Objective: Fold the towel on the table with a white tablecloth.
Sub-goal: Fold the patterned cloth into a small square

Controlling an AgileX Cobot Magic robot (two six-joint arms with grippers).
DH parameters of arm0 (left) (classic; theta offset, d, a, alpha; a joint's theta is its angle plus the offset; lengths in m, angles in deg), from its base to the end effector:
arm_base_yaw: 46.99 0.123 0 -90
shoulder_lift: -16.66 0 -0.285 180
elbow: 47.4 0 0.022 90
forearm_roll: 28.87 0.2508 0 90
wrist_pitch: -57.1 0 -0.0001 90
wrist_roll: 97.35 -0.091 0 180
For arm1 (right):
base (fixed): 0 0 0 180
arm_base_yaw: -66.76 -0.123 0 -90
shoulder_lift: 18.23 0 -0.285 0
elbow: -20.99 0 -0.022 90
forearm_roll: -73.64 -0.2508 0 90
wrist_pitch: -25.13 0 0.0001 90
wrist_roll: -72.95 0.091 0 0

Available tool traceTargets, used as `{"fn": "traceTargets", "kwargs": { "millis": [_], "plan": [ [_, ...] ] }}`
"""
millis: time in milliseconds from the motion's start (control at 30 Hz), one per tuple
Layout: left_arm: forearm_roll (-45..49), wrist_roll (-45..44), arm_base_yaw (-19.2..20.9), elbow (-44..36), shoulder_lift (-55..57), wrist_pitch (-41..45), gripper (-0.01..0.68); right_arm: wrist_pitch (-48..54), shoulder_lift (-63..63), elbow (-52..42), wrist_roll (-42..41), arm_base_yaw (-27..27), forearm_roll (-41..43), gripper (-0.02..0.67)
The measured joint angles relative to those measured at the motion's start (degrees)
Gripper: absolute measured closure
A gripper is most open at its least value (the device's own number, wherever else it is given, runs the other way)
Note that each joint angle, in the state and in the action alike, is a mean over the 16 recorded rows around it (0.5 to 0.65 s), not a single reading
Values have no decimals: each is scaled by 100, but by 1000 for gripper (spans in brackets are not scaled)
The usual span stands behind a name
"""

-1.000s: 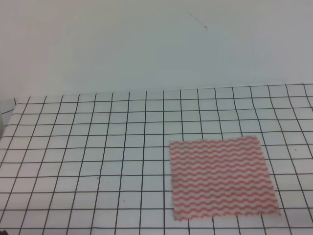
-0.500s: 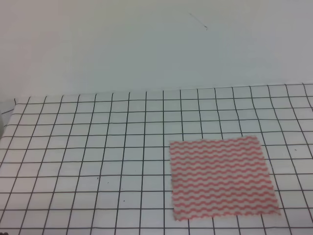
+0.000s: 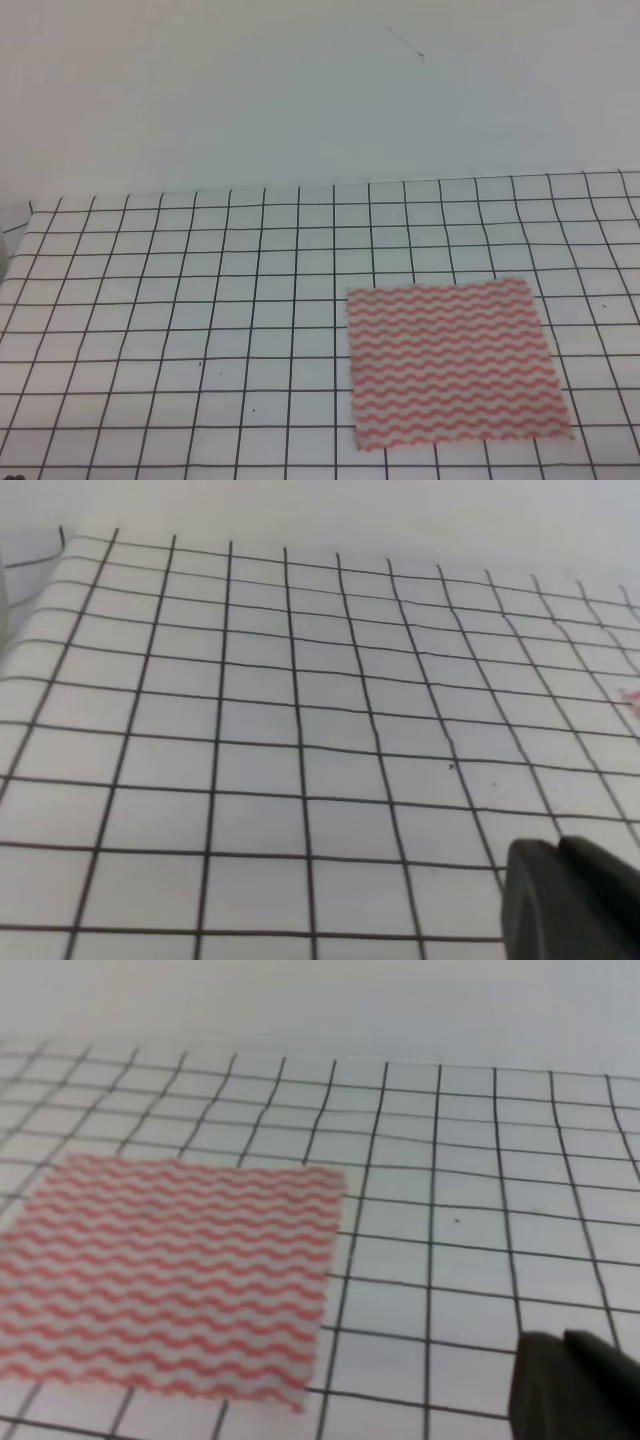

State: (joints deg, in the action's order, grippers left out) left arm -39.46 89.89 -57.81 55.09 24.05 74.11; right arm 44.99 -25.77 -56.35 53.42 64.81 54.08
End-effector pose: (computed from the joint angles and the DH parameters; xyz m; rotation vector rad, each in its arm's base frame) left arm 0.0523 -0.0150 0.1854 -0.0632 1.7902 -0.4023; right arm 0.0527 0.0122 0.1832 -0.1284 1.8048 0.1143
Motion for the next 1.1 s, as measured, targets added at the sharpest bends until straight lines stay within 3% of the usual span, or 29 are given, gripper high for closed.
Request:
{"fn": "traceTargets", "kwargs": {
  "millis": [200, 533, 700, 900, 1100],
  "plan": [
    [-1064, 21, 0, 11, 9, -170, 673, -227, 0, 0, 82, 0, -1185, 650],
    [-3801, 22, 0, 0, 6, -428, 673, -1533, 6, 0, -22, 0, -4918, 650],
    [-4807, 22, 0, 0, 8, -545, 673, -2286, 6, 0, -254, 0, -6352, 650],
    [-5334, 17, 0, 0, 8, -814, 673, -2481, 0, 0, -1000, 0, -7014, 650],
    [-5437, -5, 0, 12, 16, -1112, 673, -1945, 0, 20, -1874, 0, -7139, 650]
  ]
}}
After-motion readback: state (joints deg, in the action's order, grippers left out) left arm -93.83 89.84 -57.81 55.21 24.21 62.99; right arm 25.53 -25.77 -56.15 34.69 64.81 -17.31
